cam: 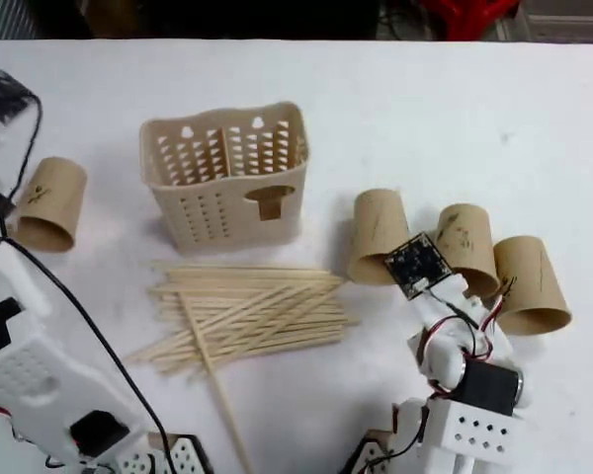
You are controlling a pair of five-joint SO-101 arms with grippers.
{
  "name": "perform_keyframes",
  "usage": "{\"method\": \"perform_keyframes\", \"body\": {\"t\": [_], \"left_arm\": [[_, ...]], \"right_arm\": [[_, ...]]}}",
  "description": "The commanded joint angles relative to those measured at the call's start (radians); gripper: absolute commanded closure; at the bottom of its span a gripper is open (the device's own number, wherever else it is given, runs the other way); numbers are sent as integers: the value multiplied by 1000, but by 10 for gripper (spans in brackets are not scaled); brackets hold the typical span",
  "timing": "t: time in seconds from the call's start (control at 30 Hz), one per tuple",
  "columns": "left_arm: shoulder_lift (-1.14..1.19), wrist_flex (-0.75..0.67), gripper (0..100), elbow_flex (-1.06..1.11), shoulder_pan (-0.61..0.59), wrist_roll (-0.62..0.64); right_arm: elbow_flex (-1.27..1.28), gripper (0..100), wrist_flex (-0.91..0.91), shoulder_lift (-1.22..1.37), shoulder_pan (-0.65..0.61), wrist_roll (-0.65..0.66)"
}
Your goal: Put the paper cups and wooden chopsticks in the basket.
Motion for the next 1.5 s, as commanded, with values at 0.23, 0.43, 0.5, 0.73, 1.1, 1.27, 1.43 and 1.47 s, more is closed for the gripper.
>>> {"method": "perform_keyframes", "body": {"t": [0.23,0.43,0.5,0.73,1.1,1.27,1.43,1.47], "left_arm": [[-367,-321,737,569,-28,-242],[-464,-965,736,984,1,-74],[-466,-1119,736,1059,10,-44],[-463,-1309,736,1142,64,84],[-331,-1453,804,1148,102,287],[-242,-1499,925,1146,107,292],[-242,-1421,976,1148,105,298],[-242,-1398,977,1142,104,298]], "right_arm": [[103,886,-139,33,8,0],[252,886,-242,31,15,-3],[267,886,-262,31,12,-26],[330,886,-357,31,7,-114],[422,887,-456,31,13,-114],[423,887,-455,31,13,-114],[440,887,-461,31,8,-114],[440,887,-461,31,8,-114]]}}
